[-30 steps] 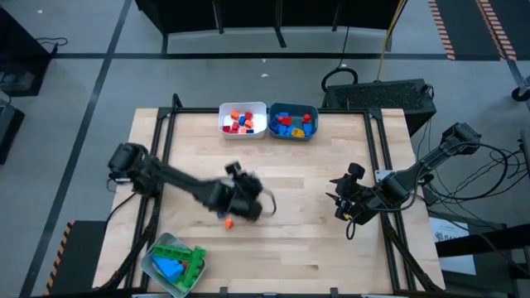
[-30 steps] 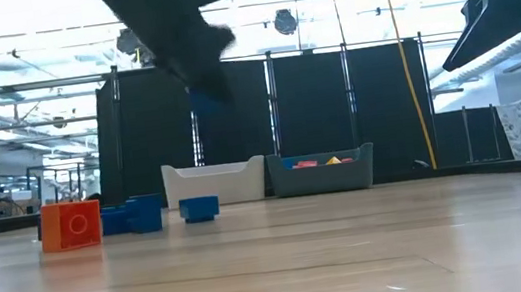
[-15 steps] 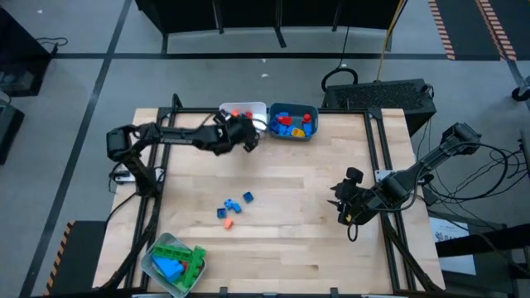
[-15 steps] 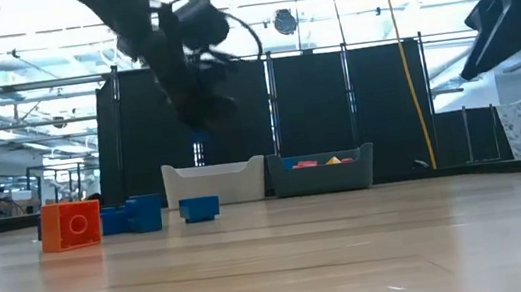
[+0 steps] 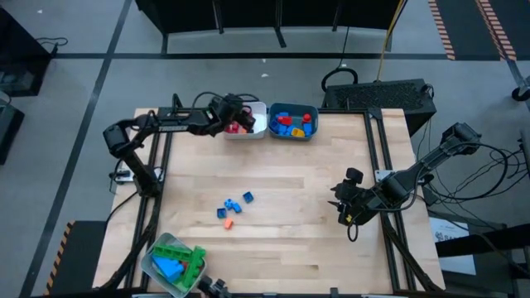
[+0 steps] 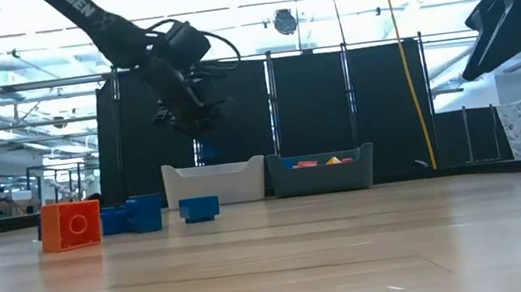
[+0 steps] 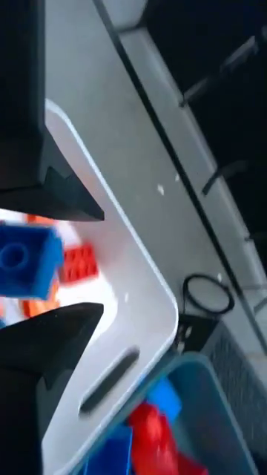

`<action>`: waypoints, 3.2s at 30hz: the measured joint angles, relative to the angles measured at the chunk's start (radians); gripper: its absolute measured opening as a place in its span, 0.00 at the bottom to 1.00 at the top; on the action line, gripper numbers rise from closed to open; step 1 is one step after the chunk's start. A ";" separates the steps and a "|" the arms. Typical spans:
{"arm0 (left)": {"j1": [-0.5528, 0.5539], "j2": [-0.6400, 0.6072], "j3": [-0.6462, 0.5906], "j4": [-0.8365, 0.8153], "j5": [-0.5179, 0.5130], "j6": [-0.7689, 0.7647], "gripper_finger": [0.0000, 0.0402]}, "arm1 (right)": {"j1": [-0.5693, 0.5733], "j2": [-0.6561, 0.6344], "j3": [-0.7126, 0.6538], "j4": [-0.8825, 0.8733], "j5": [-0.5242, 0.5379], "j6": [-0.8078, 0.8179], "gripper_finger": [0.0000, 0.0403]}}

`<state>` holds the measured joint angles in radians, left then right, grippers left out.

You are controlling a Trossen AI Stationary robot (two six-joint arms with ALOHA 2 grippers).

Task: Sort blocks by size
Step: Put the blue cube 4 stud game piece into the white bin

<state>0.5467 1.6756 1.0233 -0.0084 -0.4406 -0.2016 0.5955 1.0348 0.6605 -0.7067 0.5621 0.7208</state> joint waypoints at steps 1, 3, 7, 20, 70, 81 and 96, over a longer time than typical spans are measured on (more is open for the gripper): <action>-0.004 0.000 0.000 0.002 0.014 -0.002 0.49 | 0.000 0.000 0.000 0.000 0.000 0.000 0.48; -0.018 0.000 0.000 0.001 0.026 -0.001 0.50 | 0.000 0.000 0.000 0.000 0.000 0.000 0.48; -0.048 0.000 0.000 0.002 0.032 0.014 0.52 | 0.000 0.000 0.000 0.000 0.000 0.000 0.48; -0.417 0.000 0.001 -0.126 0.318 -0.032 0.52 | 0.000 0.000 0.000 0.000 0.000 0.000 0.48; -0.762 0.190 0.004 -0.426 0.000 -0.532 0.91 | 0.000 0.000 -0.001 -0.001 0.001 0.000 0.48; -0.758 0.227 0.006 -0.412 0.041 -0.631 0.58 | 0.000 0.000 -0.001 0.000 0.001 0.000 0.48; -0.739 0.232 0.051 -0.427 0.027 -0.567 0.35 | 0.000 0.000 -0.001 0.000 0.001 0.000 0.48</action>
<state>-0.1922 1.9072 1.0747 -0.4356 -0.4141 -0.7690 0.5953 1.0344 0.6598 -0.7067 0.5632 0.7208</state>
